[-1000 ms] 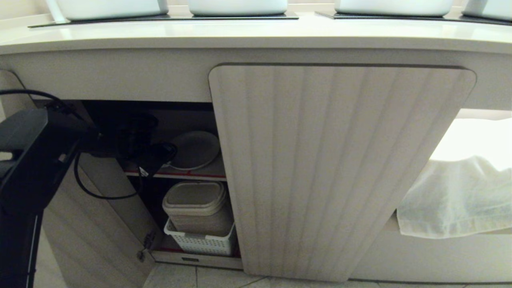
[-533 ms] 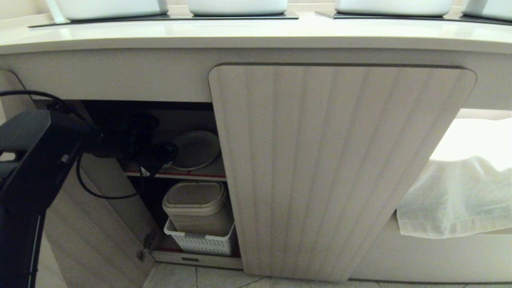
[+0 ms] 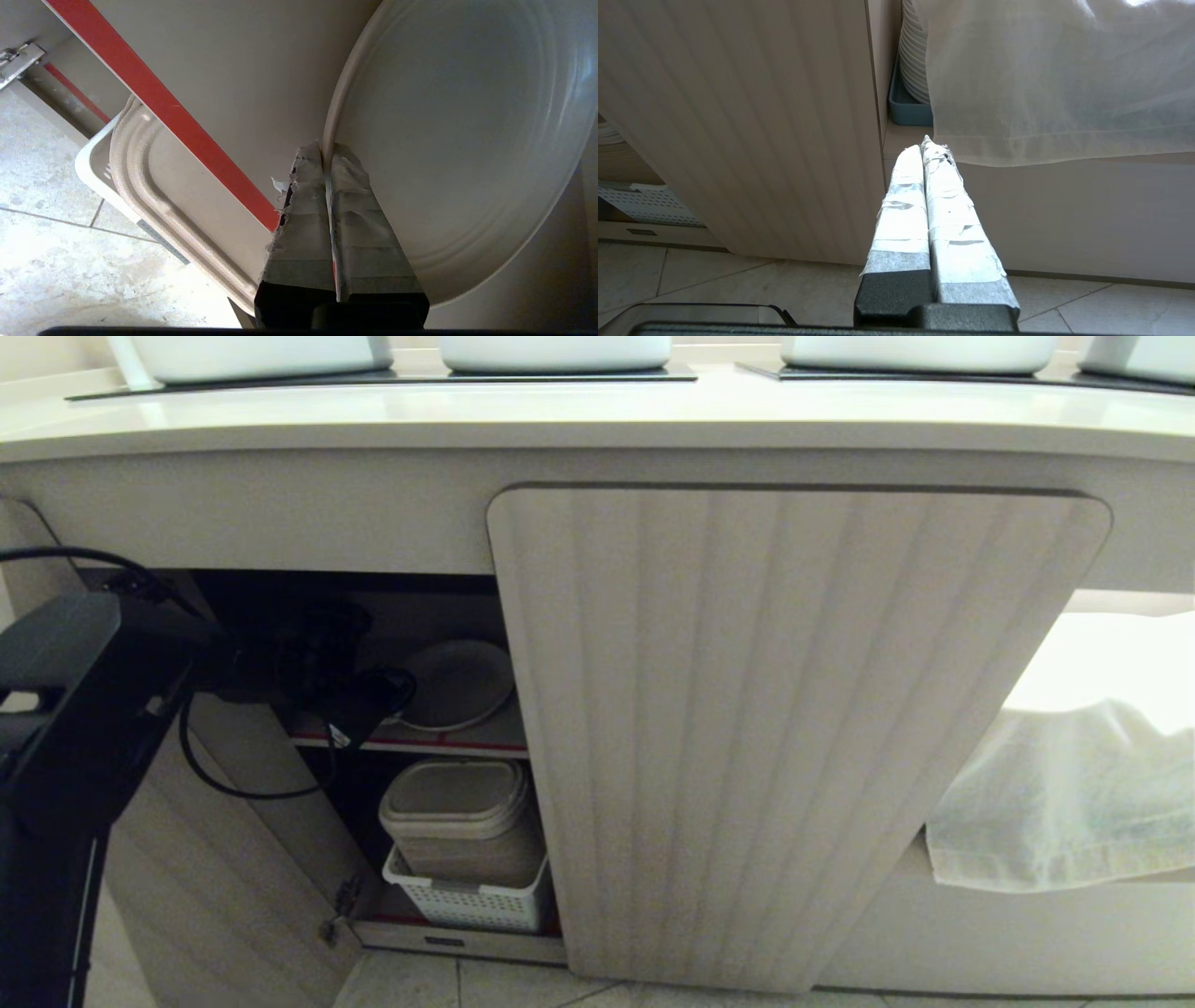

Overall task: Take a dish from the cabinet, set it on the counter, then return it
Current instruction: Put it back into the cabinet

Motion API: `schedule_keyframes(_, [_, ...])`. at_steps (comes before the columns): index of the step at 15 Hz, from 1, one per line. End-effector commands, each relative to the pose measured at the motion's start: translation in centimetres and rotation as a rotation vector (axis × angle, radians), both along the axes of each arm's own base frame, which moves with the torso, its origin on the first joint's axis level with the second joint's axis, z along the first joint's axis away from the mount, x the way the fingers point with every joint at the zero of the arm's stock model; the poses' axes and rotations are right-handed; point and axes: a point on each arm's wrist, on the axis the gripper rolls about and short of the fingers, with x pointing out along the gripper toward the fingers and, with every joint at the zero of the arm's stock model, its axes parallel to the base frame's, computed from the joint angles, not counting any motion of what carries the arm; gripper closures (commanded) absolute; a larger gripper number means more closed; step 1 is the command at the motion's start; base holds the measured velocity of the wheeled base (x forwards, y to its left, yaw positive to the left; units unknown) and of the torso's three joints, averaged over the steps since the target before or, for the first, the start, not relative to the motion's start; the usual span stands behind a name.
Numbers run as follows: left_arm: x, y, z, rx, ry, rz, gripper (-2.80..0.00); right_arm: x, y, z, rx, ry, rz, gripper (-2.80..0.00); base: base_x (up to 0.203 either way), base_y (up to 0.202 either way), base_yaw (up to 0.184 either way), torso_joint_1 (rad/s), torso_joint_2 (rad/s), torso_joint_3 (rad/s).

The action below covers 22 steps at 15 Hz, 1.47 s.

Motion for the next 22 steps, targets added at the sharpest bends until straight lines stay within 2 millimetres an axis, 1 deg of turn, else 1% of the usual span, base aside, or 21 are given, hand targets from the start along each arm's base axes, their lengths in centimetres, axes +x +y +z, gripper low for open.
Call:
schedule_keyframes(1, [0.0, 0.0, 0.0, -0.004, 0.001, 0.004, 0.0, 0.0, 0.0, 0.0, 0.0, 0.0, 0.0, 0.0, 0.0, 0.0, 0.0, 0.0, 0.0, 0.0])
schedule_keyframes(2, [0.0, 0.0, -0.1, -0.004, 0.002, 0.004, 0.0, 0.0, 0.0, 0.0, 0.0, 0.0, 0.0, 0.0, 0.0, 0.0, 0.0, 0.0, 0.0, 0.0])
schedule_keyframes(3, [0.0, 0.0, -0.1, -0.004, 0.002, 0.004, -1.22, 0.0, 0.0, 0.0, 0.0, 0.0, 0.0, 0.0, 0.0, 0.0, 0.0, 0.0, 0.0, 0.0])
schedule_keyframes(4, [0.0, 0.1, -0.1, -0.004, 0.002, 0.006, -2.8, 0.0, 0.0, 0.0, 0.0, 0.0, 0.0, 0.0, 0.0, 0.0, 0.0, 0.0, 0.0, 0.0])
schedule_keyframes(12, [-0.1, 0.4, -0.1, 0.004, 0.005, 0.016, -2.8, 0.0, 0.0, 0.0, 0.0, 0.0, 0.0, 0.0, 0.0, 0.0, 0.0, 0.0, 0.0, 0.0])
schedule_keyframes(18, [-0.7, 0.4, 1.0, 0.014, -0.008, 0.019, -2.8, 0.0, 0.0, 0.0, 0.0, 0.0, 0.0, 0.0, 0.0, 0.0, 0.0, 0.0, 0.0, 0.0])
schedule_keyframes(20, [-0.8, 0.4, 1.1, 0.032, -0.009, 0.033, -2.8, 0.0, 0.0, 0.0, 0.0, 0.0, 0.0, 0.0, 0.0, 0.0, 0.0, 0.0, 0.0, 0.0])
schedule_keyframes(22, [-1.3, 0.4, 1.1, 0.037, -0.005, 0.033, -2.8, 0.0, 0.0, 0.0, 0.0, 0.0, 0.0, 0.0, 0.0, 0.0, 0.0, 0.0, 0.0, 0.0])
